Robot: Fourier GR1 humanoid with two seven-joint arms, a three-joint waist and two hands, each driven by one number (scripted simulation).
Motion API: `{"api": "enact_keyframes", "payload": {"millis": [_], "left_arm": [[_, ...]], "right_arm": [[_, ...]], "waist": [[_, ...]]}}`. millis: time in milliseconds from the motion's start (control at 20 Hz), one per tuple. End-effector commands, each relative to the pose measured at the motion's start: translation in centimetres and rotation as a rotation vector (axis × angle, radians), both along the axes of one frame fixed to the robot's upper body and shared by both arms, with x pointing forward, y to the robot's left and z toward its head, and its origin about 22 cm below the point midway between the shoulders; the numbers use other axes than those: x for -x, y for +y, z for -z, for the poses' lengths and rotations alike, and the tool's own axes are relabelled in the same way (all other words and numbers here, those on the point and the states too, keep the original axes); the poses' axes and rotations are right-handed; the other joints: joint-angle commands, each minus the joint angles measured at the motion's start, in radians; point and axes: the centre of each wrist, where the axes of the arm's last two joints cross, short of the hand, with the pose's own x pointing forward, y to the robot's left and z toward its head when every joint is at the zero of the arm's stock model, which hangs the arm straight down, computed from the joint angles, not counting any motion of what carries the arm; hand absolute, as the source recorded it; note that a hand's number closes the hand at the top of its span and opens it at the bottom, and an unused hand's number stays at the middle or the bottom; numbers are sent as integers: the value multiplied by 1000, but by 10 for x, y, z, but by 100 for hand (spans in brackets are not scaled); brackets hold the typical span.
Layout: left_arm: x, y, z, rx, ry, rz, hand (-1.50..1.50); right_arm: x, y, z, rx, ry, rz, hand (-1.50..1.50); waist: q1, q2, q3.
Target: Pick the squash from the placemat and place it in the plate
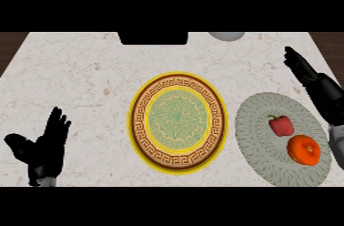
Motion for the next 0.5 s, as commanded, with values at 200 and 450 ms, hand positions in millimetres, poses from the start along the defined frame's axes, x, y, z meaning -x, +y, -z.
{"api": "enact_keyframes", "payload": {"millis": [200, 450], "left_arm": [[-31, 3, -33, -163, -99, 211, 0], [-36, 0, -35, -149, -82, 275, 0]], "right_arm": [[10, -45, 22, -345, 43, -372, 150], [29, -111, 31, -312, -174, -72, -150]], "waist": [[-9, 14, 31], [-24, 20, 32]]}}
